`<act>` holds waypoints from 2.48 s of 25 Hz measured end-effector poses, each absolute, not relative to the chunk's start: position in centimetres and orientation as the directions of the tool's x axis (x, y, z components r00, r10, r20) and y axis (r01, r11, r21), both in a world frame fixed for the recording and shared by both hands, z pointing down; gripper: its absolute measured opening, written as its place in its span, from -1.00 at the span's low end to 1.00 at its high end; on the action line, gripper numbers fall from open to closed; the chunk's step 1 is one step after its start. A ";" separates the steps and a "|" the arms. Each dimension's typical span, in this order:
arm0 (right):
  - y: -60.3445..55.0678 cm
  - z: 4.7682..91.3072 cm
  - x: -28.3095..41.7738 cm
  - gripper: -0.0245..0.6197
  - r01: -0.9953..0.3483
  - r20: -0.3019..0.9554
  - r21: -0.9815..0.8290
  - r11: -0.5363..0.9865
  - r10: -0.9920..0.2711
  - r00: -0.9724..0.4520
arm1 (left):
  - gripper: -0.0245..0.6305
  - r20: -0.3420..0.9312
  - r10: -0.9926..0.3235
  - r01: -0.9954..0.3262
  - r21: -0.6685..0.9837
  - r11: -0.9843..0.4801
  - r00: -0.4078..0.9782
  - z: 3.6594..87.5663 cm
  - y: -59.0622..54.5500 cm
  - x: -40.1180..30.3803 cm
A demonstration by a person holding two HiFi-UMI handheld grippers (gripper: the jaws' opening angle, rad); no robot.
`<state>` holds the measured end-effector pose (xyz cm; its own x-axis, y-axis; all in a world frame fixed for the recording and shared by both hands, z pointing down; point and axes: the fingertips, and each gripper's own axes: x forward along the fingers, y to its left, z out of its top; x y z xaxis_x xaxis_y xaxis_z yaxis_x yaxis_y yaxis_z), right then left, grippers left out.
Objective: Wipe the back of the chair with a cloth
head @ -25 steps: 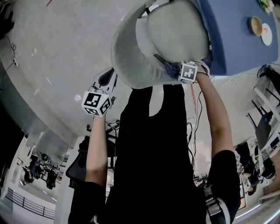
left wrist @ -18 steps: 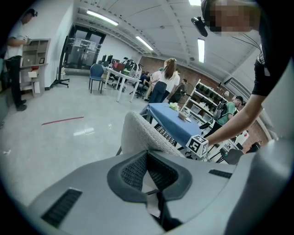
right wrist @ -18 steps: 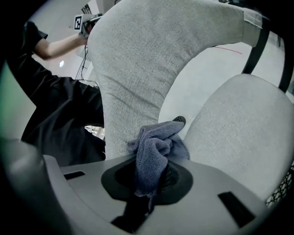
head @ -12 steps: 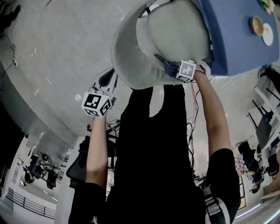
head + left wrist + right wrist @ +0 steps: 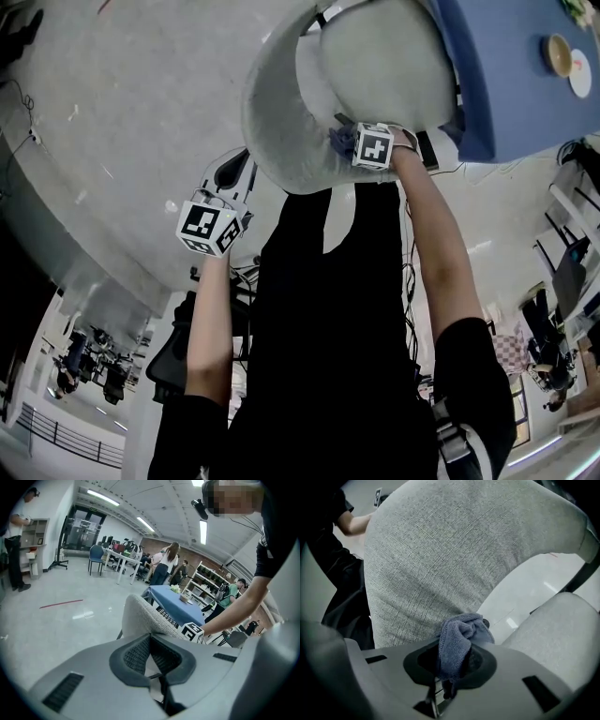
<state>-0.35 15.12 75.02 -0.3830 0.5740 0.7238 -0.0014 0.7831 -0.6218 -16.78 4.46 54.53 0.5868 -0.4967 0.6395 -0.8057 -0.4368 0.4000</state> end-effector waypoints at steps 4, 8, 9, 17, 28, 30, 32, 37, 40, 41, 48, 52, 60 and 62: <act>13.7 75.1 -0.7 -0.72 0.044 0.771 -0.547 0.836 0.524 -0.362 | -0.86 0.632 -0.496 -0.799 0.405 -0.444 0.596 54.4 4.4 -16.8; 13.3 75.7 -1.7 -0.72 0.072 0.777 -0.529 0.846 0.517 -0.360 | -0.85 0.628 -0.493 -0.794 0.409 -0.450 0.603 55.3 4.3 -16.9; 13.1 75.6 -1.9 -0.72 0.083 0.780 -0.520 0.850 0.513 -0.360 | -0.86 0.627 -0.492 -0.793 0.409 -0.453 0.604 55.3 4.4 -16.9; 9.9 74.7 -5.5 -0.71 0.165 0.786 -0.464 0.871 0.490 -0.377 | -0.85 0.624 -0.494 -0.792 0.411 -0.451 0.606 55.5 4.2 -16.9; 5.5 73.2 -8.7 -0.71 0.138 0.776 -0.407 0.903 0.421 -0.470 | -0.85 0.631 -0.484 -0.789 0.404 -0.462 0.606 55.3 4.0 -16.8; 4.5 72.9 -9.3 -0.71 0.115 0.771 -0.396 0.911 0.398 -0.498 | -0.86 0.633 -0.482 -0.789 0.404 -0.463 0.606 55.3 4.0 -16.8; 3.7 72.9 -9.7 -0.71 0.121 0.776 -0.379 0.917 0.387 -0.498 | -0.86 0.634 -0.481 -0.790 0.404 -0.461 0.605 55.4 4.0 -16.8; 1.2 72.6 -10.7 -0.71 0.101 0.784 -0.343 0.934 0.344 -0.517 | -0.86 0.637 -0.477 -0.789 0.403 -0.464 0.606 55.4 3.9 -16.9; -0.3 72.4 -11.2 -0.71 0.094 0.791 -0.322 0.942 0.322 -0.521 | -0.86 0.638 -0.476 -0.789 0.402 -0.465 0.606 55.3 3.9 -16.9; -0.8 72.4 -11.3 -0.71 0.089 0.791 -0.318 0.944 0.316 -0.524 | -0.86 0.638 -0.476 -0.789 0.402 -0.465 0.605 55.3 3.9 -16.8; -4.6 72.0 -11.8 -0.70 -0.045 0.751 -0.344 0.938 0.246 -0.613 | -0.86 0.640 -0.470 -0.787 0.405 -0.465 0.607 55.3 3.8 -16.8; -6.4 72.0 -11.9 -0.70 -0.068 0.760 -0.318 0.946 0.211 -0.615 | -0.86 0.641 -0.465 -0.784 0.408 -0.467 0.611 55.3 3.7 -16.9; -10.5 73.0 -11.2 -0.70 -0.153 0.774 -0.256 0.954 0.108 -0.623 | -0.86 0.648 -0.459 -0.785 0.408 -0.466 0.608 55.6 3.6 -16.7; -12.3 73.0 -11.0 -0.70 -0.202 0.778 -0.225 0.953 0.051 -0.627 | -0.86 0.651 -0.457 -0.786 0.407 -0.465 0.607 55.7 3.6 -16.9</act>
<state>-11.02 -12.25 72.98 -0.6265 0.0510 0.7777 -0.2019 0.9532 -0.2251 -16.87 3.60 55.65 0.6066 -0.4568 0.6507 -0.7864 -0.4647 0.4069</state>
